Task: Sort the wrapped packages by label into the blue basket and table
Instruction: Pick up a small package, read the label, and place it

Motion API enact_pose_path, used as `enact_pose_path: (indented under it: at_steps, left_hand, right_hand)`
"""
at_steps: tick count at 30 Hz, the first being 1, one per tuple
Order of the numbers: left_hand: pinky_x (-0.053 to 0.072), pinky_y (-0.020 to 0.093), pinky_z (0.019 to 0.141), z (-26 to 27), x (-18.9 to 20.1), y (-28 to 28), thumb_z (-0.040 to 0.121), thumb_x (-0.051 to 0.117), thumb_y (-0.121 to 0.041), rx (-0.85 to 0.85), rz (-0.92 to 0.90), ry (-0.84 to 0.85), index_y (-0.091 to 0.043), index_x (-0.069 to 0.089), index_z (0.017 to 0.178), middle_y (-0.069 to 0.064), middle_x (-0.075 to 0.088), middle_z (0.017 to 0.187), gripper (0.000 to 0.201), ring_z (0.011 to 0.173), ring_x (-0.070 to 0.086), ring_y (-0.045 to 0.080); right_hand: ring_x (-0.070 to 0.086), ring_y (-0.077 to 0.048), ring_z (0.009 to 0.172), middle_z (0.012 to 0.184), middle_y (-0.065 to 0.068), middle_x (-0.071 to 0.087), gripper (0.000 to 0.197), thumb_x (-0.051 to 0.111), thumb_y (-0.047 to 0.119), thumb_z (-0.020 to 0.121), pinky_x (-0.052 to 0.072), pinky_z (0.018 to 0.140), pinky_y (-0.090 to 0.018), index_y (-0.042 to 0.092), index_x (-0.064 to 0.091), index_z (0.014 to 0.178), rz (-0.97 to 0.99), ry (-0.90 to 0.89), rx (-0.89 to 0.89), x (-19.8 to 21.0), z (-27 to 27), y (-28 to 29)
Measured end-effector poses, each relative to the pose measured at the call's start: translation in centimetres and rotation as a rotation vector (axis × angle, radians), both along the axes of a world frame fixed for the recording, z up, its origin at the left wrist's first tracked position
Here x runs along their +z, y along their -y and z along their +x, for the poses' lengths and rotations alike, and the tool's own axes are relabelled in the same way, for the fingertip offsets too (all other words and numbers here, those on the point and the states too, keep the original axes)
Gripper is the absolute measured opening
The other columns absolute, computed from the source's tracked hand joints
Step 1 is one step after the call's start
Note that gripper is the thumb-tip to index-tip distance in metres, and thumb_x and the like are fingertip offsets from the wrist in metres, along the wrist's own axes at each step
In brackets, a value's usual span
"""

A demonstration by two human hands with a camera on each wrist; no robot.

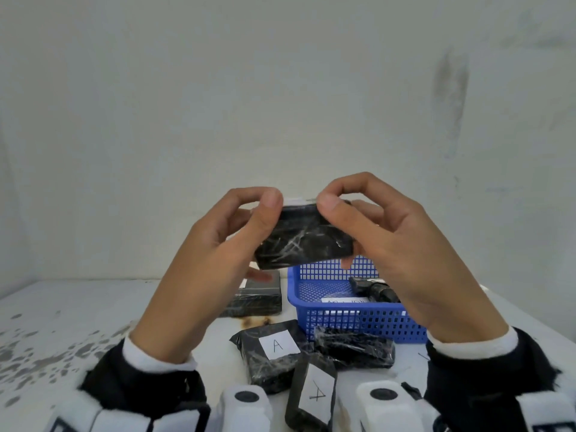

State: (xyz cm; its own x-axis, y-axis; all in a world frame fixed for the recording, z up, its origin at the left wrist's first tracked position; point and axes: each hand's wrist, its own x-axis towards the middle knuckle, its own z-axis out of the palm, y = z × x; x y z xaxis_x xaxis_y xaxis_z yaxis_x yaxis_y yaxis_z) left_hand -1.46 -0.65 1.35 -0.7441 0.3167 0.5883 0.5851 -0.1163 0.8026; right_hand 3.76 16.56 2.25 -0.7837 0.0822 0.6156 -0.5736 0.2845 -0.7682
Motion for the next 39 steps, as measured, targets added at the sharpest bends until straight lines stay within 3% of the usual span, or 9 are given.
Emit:
enact_pose_path:
  at_steps: [4, 11, 15, 18, 20, 24, 30, 34, 39]
  left_hand:
    - [0.055, 0.031, 0.06, -0.3, -0.1, 0.0, 0.076, 0.076, -0.039, -0.017, 0.024, 0.029, -0.022, 0.066, 0.113, -0.005, 0.073, 0.102, 0.041, 0.08, 0.07, 0.022]
    - [0.06, 0.045, 0.073, -0.5, -0.3, -0.1, 0.074, 0.063, -0.037, -0.009, 0.055, 0.044, -0.021, 0.069, 0.103, 0.002, 0.069, 0.106, 0.033, 0.08, 0.071, 0.024]
    - [0.058, 0.051, 0.082, -0.5, -0.2, 0.3, 0.072, 0.065, -0.038, 0.011, 0.031, 0.046, -0.02, 0.069, 0.099, 0.004, 0.071, 0.104, 0.033, 0.081, 0.071, 0.025]
    - [0.055, 0.05, 0.089, -0.5, 0.0, 0.4, 0.071, 0.067, -0.039, 0.01, 0.012, 0.062, -0.02, 0.069, 0.097, 0.006, 0.074, 0.097, 0.032, 0.08, 0.071, 0.023]
    - [0.054, 0.046, 0.091, -0.5, 0.0, 0.3, 0.072, 0.073, -0.041, 0.016, -0.001, 0.048, -0.02, 0.069, 0.098, 0.007, 0.075, 0.096, 0.034, 0.081, 0.071, 0.021]
    - [0.055, 0.041, 0.088, -0.2, 0.0, 0.0, 0.074, 0.078, -0.042, 0.012, -0.007, 0.041, -0.016, 0.065, 0.095, 0.01, 0.076, 0.093, 0.036, 0.088, 0.072, 0.027]
    - [0.046, 0.038, 0.075, 0.0, 0.0, 0.1, 0.075, 0.076, -0.043, 0.017, 0.046, 0.053, -0.019, 0.063, 0.079, 0.014, 0.072, 0.083, 0.027, 0.072, 0.063, 0.026]
    - [0.042, 0.034, 0.071, -0.1, 0.0, -0.1, 0.072, 0.067, -0.044, 0.013, 0.073, 0.064, -0.024, 0.064, 0.071, 0.008, 0.068, 0.078, 0.021, 0.068, 0.057, 0.022]
    - [0.052, 0.038, 0.09, -0.3, -0.2, -0.6, 0.074, 0.072, -0.059, 0.049, 0.11, 0.048, -0.032, 0.059, 0.109, 0.004, 0.076, 0.093, 0.046, 0.087, 0.073, 0.019]
  right_hand:
    - [0.07, -0.016, 0.081, 0.105, 0.006, 0.075, 0.028, 0.074, 0.039, 0.082, 0.054, 0.068, -0.023, 0.045, 0.064, 0.108, 0.007, -0.006, 0.002, -0.1, -0.5, -0.3]
    - [0.073, -0.012, 0.083, 0.103, 0.002, 0.077, 0.039, 0.071, 0.033, 0.085, 0.05, 0.079, -0.02, 0.043, 0.062, 0.121, -0.005, 0.039, -0.027, -0.2, -0.6, -0.4]
    - [0.073, -0.01, 0.086, 0.094, 0.004, 0.078, 0.026, 0.067, 0.032, 0.089, 0.053, 0.077, -0.015, 0.033, 0.066, 0.115, 0.046, 0.058, -0.021, -0.1, -0.4, -0.3]
    - [0.073, -0.015, 0.086, 0.097, 0.006, 0.077, 0.035, 0.068, 0.05, 0.077, 0.057, 0.082, -0.028, 0.036, 0.067, 0.11, 0.075, 0.053, -0.031, -0.1, -0.3, -0.3]
    - [0.073, -0.021, 0.082, 0.098, 0.003, 0.075, 0.036, 0.071, 0.049, 0.073, 0.058, 0.069, -0.03, 0.036, 0.068, 0.107, 0.082, 0.037, -0.03, -0.2, -0.3, -0.4]
    - [0.074, -0.027, 0.077, 0.097, 0.001, 0.073, 0.037, 0.073, 0.05, 0.068, 0.059, 0.06, -0.032, 0.033, 0.07, 0.101, 0.105, 0.013, -0.03, -0.3, -0.2, -0.3]
    - [0.067, -0.041, 0.081, 0.091, 0.002, 0.072, 0.035, 0.069, 0.056, 0.069, 0.057, 0.072, -0.059, 0.029, 0.071, 0.091, 0.13, -0.018, -0.064, -0.4, -0.3, 0.4]
    - [0.064, -0.04, 0.077, 0.082, 0.004, 0.071, 0.031, 0.068, 0.054, 0.073, 0.062, 0.069, -0.048, 0.028, 0.073, 0.087, 0.11, 0.004, -0.074, -0.4, -0.5, 0.5]
    - [0.068, -0.026, 0.07, 0.087, -0.001, 0.072, 0.02, 0.068, 0.043, 0.083, 0.063, 0.076, -0.047, 0.025, 0.072, 0.092, 0.04, -0.039, -0.095, -0.3, -0.5, 0.3]
